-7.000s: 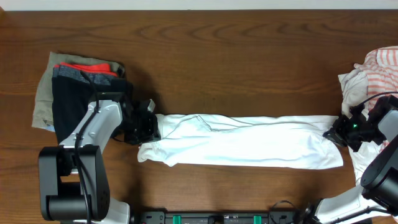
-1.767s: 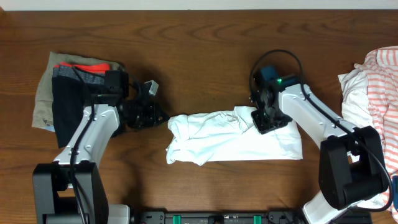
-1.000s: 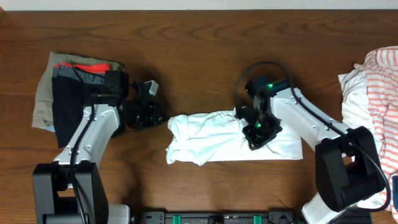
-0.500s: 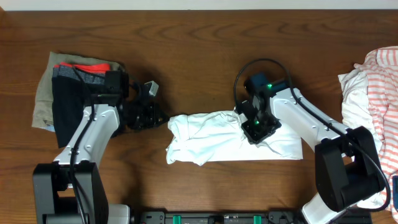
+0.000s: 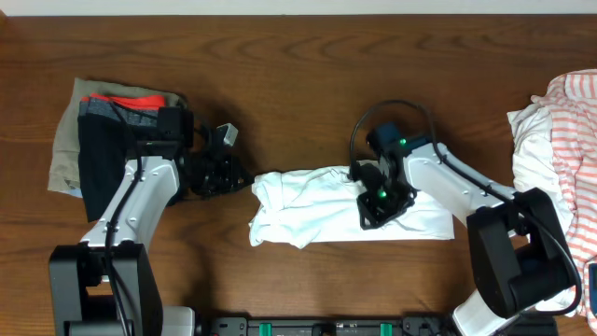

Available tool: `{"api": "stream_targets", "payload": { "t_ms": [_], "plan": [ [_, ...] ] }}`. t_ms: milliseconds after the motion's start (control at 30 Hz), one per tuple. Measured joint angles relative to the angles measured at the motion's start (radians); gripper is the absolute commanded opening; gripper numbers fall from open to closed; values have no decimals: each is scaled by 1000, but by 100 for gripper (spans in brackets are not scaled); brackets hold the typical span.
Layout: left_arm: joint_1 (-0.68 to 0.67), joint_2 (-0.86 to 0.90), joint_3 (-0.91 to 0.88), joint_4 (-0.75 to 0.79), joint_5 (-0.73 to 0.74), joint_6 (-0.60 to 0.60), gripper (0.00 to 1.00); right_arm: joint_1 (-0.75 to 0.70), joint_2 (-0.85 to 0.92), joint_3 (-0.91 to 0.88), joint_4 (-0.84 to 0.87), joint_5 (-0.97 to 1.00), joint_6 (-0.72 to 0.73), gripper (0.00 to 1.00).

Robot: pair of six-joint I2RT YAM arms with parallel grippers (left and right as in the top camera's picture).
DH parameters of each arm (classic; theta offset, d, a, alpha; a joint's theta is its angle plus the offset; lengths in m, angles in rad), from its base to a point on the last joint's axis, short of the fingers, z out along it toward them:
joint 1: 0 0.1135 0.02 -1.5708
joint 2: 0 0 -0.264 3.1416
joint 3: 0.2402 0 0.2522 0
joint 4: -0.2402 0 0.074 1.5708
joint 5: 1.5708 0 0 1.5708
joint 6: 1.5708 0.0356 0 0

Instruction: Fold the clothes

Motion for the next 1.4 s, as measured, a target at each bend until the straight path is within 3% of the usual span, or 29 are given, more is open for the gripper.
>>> {"api": "stream_targets", "payload": {
  "t_ms": [267, 333, 533, 767, 1133, 1400],
  "plan": [
    [0, 0, 0, 0, 0, 0, 8, 0, 0, -5, 24, -17, 16, 30],
    [0, 0, 0, 0, 0, 0, 26, 0, 0, 37, -26, -19, 19, 32],
    [0, 0, 0, -1, 0, -2, 51, 0, -38, 293, -145, 10, 42, 35],
    [0, 6, 0, -33, -2, -4, 54, -6, -164, 394, -171, 97, 96, 35],
    [-8, 195, -18, -41, -3, -35, 55, -30, -167, 394, -198, 121, 103, 35],
    [-98, 232, -24, -42, 29, -55, 55, -30, -167, 394, -198, 134, 103, 35]
  ]
}}
